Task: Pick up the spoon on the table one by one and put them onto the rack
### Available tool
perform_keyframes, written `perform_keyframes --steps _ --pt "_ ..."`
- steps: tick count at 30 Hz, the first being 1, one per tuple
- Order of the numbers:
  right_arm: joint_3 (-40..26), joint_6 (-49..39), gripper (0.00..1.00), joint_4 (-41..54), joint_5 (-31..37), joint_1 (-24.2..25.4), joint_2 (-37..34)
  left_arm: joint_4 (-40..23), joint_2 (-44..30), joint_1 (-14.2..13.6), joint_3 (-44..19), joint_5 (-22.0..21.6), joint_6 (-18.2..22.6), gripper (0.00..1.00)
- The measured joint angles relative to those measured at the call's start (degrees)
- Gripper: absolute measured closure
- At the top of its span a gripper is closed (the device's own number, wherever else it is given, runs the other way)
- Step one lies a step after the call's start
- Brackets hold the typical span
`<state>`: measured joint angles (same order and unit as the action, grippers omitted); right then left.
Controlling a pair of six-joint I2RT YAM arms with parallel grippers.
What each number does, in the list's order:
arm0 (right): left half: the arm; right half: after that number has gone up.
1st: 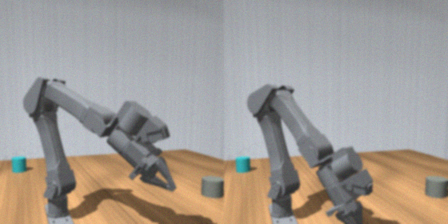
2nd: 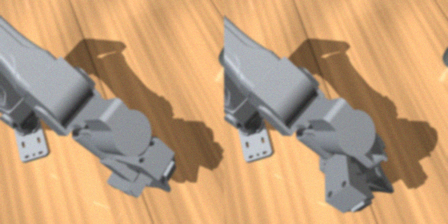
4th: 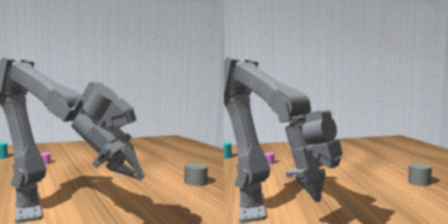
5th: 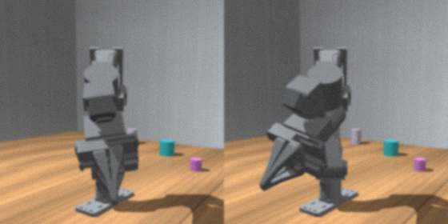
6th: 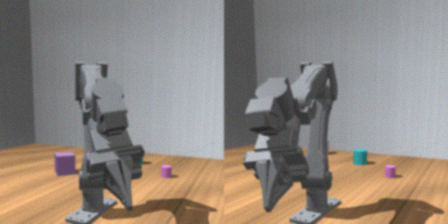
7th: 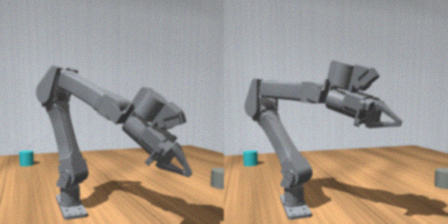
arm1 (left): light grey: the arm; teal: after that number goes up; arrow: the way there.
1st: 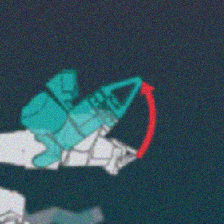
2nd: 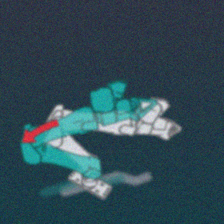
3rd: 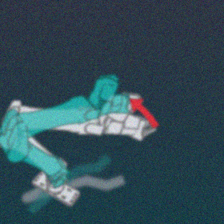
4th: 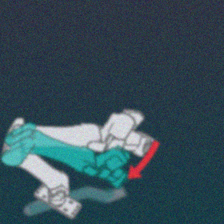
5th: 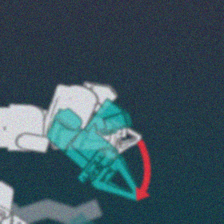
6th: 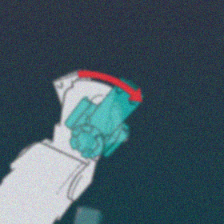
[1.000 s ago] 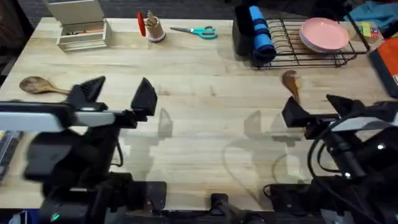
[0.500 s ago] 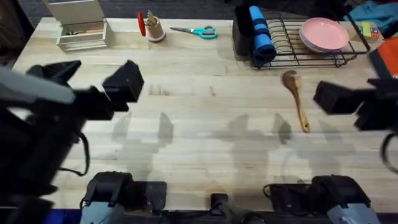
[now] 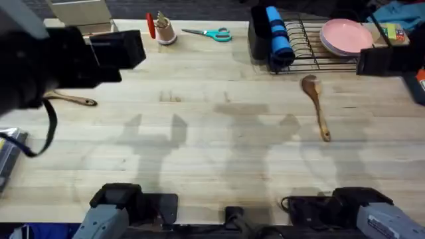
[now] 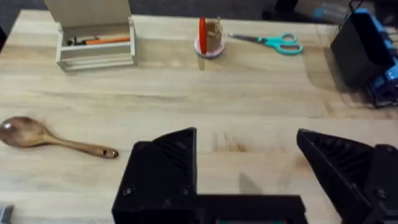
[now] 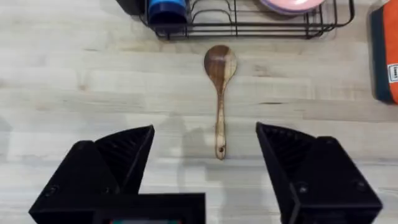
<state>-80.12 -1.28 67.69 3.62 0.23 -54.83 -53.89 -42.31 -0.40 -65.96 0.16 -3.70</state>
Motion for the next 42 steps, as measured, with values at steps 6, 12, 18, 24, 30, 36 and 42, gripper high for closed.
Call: perform_keyframes --steps 6,12,18,24,30,36,42 --pt "-3.08 0.00 0.009 1.38 0.00 0.00 -4.35 -4.03 -5.59 0.00 -4.95 0.00 0.00 0.007" --pt "-3.08 0.00 0.009 1.61 0.02 0.00 -5.07 -4.28 -6.50 0.00 -5.04 0.00 0.00 0.007" --pt "-3.19 0.00 0.009 1.56 0.05 0.02 -5.85 -4.28 -6.48 0.00 -5.04 0.00 0.00 0.007" --pt "-3.34 0.00 0.009 1.63 0.68 0.07 -10.95 -4.30 -6.48 0.00 -5.04 0.00 0.00 0.007" --pt "-3.34 0.00 0.009 1.56 0.92 0.07 -16.60 -4.30 -6.48 0.00 -5.04 0.00 0.00 0.007" --pt "-3.34 0.00 0.009 1.56 1.09 0.07 -20.25 -4.30 -6.48 0.00 -5.04 0.00 0.00 0.007" --pt "-3.34 0.00 0.009 1.34 1.09 0.07 -23.31 -4.28 -6.48 0.00 -5.04 0.01 0.00 0.007"
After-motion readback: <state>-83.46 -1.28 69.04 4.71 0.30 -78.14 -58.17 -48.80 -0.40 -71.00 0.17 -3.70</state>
